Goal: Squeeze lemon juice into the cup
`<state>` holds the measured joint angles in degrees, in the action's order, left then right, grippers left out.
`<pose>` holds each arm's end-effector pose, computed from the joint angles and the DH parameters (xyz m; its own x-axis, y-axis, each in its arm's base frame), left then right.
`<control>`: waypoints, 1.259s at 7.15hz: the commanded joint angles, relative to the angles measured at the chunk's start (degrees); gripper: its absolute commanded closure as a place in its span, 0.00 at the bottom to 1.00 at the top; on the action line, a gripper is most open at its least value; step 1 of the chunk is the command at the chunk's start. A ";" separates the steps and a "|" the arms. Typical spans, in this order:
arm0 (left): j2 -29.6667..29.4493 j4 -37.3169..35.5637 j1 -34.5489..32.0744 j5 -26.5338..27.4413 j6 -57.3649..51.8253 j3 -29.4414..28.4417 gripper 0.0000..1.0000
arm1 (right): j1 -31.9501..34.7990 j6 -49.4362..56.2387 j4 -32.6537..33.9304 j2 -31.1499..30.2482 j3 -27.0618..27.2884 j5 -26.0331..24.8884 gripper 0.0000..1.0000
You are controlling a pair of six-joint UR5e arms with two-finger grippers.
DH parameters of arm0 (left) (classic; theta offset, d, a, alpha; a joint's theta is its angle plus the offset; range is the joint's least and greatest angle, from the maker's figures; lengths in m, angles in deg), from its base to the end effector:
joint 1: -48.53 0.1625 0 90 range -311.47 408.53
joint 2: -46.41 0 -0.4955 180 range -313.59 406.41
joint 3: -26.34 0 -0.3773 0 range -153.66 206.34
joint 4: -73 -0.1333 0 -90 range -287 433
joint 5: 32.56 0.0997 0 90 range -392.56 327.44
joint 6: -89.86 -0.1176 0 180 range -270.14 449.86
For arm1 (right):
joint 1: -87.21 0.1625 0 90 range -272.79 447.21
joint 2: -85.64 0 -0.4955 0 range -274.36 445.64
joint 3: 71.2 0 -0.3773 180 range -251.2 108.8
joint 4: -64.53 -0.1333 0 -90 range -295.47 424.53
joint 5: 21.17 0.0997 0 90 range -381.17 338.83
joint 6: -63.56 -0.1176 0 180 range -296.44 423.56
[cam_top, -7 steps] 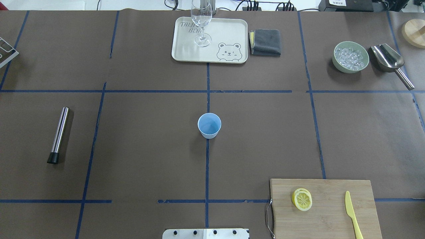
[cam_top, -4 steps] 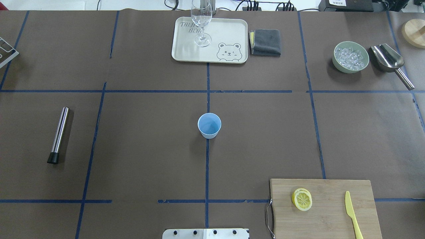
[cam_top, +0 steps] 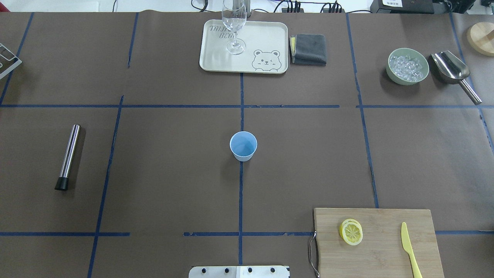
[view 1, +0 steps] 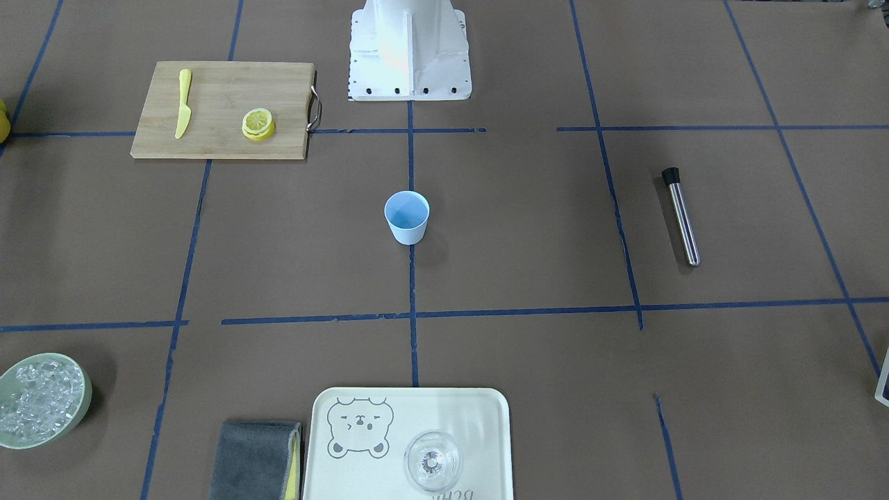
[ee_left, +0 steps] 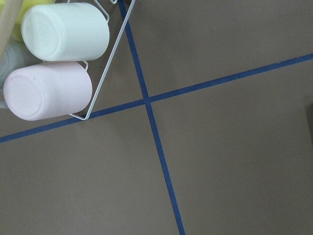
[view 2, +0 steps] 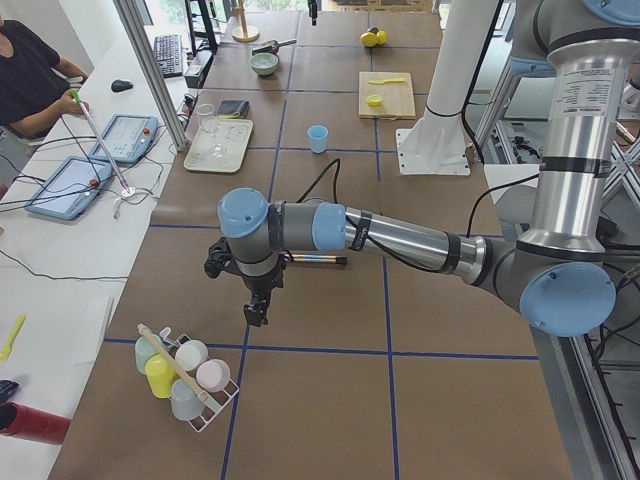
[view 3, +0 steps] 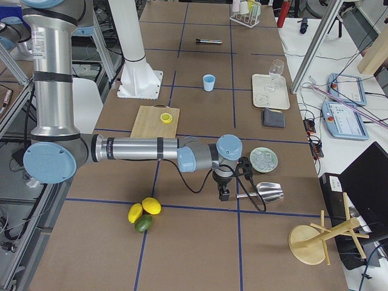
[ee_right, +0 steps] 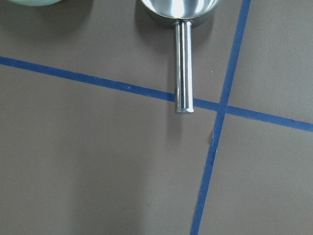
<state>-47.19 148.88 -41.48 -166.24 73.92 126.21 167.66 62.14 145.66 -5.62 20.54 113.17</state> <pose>-0.0522 -0.4968 0.6553 0.6954 0.2670 -0.6671 -0.1984 0.9637 0.1787 -0.0290 -0.4803 0.7215 0.6903 -0.2065 0.6934 0.1466 0.9785 0.1453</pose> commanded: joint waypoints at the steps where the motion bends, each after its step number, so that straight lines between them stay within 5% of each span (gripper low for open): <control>1: -0.01 0.33 0.01 -0.36 -0.32 1.11 0.00 | -1.25 -0.08 -1.14 0.04 -0.06 5.01 0.00; 4: 0.08 3.29 0.01 -0.36 -0.32 3.40 0.00 | -4.40 -4.95 -5.26 0.12 1.24 6.02 0.00; 7: 0.61 6.65 0.53 -0.45 -0.23 3.22 0.00 | -17.29 -36.02 -16.31 -1.01 9.66 0.95 0.00; 9: 0.52 8.23 2.38 -3.77 0.03 3.05 0.00 | -28.02 -50.90 -16.44 -3.56 19.75 -4.34 0.00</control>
<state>-46.68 156.21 -39.78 -168.01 73.82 129.38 145.66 19.96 129.82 -7.91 34.83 111.44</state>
